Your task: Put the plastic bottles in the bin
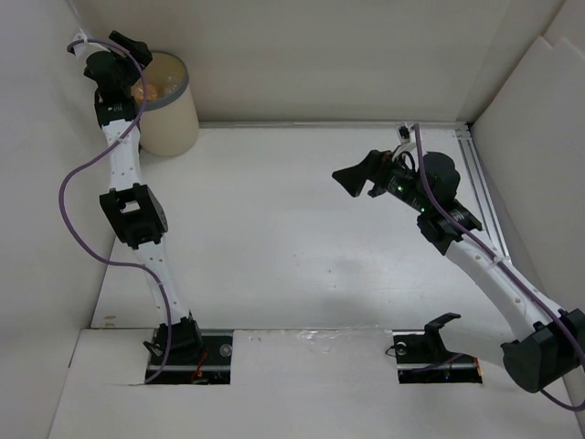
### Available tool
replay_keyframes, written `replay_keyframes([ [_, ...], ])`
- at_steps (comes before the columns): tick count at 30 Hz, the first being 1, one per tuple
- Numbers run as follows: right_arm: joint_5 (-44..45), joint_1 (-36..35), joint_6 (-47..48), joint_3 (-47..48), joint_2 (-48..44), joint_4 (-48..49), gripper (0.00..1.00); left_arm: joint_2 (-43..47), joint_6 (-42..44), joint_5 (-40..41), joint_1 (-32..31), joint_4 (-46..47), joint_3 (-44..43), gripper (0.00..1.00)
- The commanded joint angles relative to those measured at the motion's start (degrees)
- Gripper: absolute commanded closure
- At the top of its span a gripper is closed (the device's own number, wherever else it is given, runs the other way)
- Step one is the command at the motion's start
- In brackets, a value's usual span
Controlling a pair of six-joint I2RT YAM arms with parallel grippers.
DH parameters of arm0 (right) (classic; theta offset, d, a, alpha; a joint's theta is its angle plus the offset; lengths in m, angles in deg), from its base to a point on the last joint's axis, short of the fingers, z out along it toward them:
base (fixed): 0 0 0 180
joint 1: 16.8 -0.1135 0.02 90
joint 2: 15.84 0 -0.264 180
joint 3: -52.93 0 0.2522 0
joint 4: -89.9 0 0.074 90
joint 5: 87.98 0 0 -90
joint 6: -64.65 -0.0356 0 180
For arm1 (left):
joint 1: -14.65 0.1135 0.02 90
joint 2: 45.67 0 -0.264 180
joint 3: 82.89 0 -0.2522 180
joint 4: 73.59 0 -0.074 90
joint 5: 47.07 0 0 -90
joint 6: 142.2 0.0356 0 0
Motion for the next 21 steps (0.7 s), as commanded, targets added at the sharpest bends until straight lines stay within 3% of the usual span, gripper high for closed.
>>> replay_keyframes([
  [1,2.7,-0.4,1.6,4.0,0.1,-2.0,0.0,1.0,1.5,-0.7,0.3,2.9,-2.8,0.0],
  [5,6.7,-1.6,3.4,6.4,0.1,-5.9,0.0,3.9,4.8,-4.2,0.3,1.1,-2.2,0.0],
  [9,15.9,-4.6,8.0,12.1,0.6,-15.4,0.0,12.0,14.0,-9.9,-3.4,-2.5,4.7,0.0],
  [14,32.1,-9.5,10.9,18.2,-1.6,-25.2,0.0,27.7,19.1,-2.8,-9.9,-7.6,23.3,0.0],
  [16,34.9,-10.2,10.9,19.7,-3.2,-27.6,0.0,36.3,16.2,-0.2,-11.9,-10.8,28.5,0.0],
  [21,37.0,-11.2,10.4,21.6,-7.0,-34.3,0.0,56.3,10.8,5.0,-16.4,-9.4,56.1,0.0],
])
